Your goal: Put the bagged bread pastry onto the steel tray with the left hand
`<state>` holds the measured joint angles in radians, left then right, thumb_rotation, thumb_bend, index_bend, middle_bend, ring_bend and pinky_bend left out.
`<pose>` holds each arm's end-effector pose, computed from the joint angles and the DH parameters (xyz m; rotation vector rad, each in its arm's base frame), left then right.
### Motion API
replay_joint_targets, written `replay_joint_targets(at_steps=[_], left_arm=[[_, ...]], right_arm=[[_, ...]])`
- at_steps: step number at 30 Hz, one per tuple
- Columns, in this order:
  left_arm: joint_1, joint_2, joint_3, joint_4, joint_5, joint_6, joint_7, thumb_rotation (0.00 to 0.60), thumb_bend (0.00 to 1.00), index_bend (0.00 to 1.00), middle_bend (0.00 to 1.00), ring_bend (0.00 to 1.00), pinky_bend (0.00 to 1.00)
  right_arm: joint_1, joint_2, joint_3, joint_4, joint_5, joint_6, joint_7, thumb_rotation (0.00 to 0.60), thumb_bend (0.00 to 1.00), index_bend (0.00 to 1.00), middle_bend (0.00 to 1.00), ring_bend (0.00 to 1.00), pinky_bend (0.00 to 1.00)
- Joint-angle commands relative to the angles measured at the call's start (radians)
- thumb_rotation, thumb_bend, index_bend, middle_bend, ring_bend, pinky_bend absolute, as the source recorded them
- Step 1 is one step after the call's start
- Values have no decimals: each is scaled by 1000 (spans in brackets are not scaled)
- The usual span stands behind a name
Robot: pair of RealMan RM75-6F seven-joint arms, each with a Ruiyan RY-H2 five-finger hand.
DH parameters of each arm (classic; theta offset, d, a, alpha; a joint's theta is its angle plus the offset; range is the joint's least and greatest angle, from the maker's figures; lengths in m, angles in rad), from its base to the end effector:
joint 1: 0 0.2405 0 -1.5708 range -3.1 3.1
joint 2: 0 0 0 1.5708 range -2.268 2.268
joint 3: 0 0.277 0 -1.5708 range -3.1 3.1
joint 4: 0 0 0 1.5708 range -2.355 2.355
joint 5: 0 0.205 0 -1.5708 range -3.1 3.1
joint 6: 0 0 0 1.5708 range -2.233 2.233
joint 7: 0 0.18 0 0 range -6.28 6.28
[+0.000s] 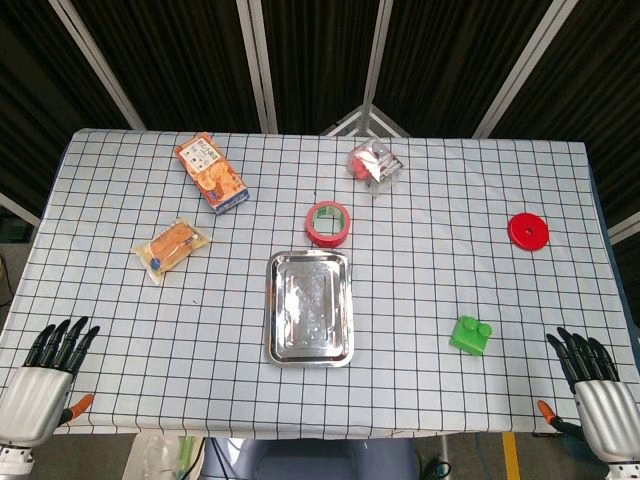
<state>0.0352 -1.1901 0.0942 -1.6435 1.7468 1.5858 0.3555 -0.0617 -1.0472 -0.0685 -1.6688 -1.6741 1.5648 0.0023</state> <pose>-0.2997 0.1472 0.1264 -1.6097 -0.7018 -0.7621 -0.3235 -0.1450 0.1734 1.4674 -0.9591 0.8562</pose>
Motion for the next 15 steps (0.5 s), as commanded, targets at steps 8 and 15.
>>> replay_joint_targets(at_steps=[8, 15], left_arm=[[-45, -33, -45, 6, -62, -74, 3, 600, 67, 0, 0, 0, 98], [-162, -188, -199, -3, -257, -210, 194, 600, 94, 0, 20, 17, 203]], right_arm=[[5, 7, 0, -2, 1, -7, 16, 600, 297, 0, 0, 0, 0], [33, 17, 14, 12, 46, -64, 63, 600, 298, 0, 0, 0, 0]])
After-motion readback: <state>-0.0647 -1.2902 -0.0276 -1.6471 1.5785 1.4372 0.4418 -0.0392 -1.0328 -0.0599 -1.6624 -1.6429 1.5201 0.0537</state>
